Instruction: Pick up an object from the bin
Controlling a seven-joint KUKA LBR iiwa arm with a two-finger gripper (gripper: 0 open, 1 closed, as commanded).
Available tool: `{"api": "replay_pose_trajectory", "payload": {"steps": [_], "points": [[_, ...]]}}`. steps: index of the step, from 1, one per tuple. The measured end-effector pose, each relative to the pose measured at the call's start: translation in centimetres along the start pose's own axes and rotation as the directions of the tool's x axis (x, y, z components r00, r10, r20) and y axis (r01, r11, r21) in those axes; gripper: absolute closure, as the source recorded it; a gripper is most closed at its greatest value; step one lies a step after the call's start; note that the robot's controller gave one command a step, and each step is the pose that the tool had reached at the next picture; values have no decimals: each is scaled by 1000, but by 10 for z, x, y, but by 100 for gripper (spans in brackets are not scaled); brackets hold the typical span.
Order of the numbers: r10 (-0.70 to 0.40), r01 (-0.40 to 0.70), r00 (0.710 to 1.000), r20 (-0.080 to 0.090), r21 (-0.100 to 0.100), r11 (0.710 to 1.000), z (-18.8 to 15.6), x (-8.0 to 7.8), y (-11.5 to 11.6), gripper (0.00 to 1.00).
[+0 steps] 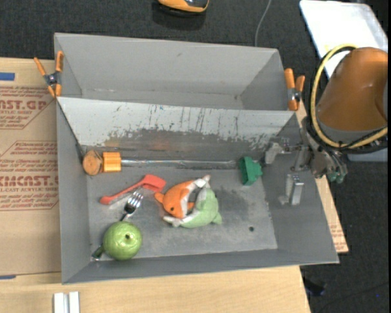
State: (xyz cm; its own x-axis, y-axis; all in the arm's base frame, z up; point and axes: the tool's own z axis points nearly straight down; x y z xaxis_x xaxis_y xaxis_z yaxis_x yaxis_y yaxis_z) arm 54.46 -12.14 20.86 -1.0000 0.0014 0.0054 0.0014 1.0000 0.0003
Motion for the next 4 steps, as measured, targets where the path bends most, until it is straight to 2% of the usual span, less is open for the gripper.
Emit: {"api": "replay_pose_trajectory", "payload": {"steps": [1, 2, 3, 4], "points": [[-2, 2, 1000, 8, 1, 1000, -5, -1, 1, 0], [-144, 144, 990, 10, 3, 990, 50, 0, 25, 0], [-298, 298, 954, 16, 5, 954, 49, 21, 95, 0], [-413, 413, 911, 5, 6, 911, 80, 27, 110, 0]]}}
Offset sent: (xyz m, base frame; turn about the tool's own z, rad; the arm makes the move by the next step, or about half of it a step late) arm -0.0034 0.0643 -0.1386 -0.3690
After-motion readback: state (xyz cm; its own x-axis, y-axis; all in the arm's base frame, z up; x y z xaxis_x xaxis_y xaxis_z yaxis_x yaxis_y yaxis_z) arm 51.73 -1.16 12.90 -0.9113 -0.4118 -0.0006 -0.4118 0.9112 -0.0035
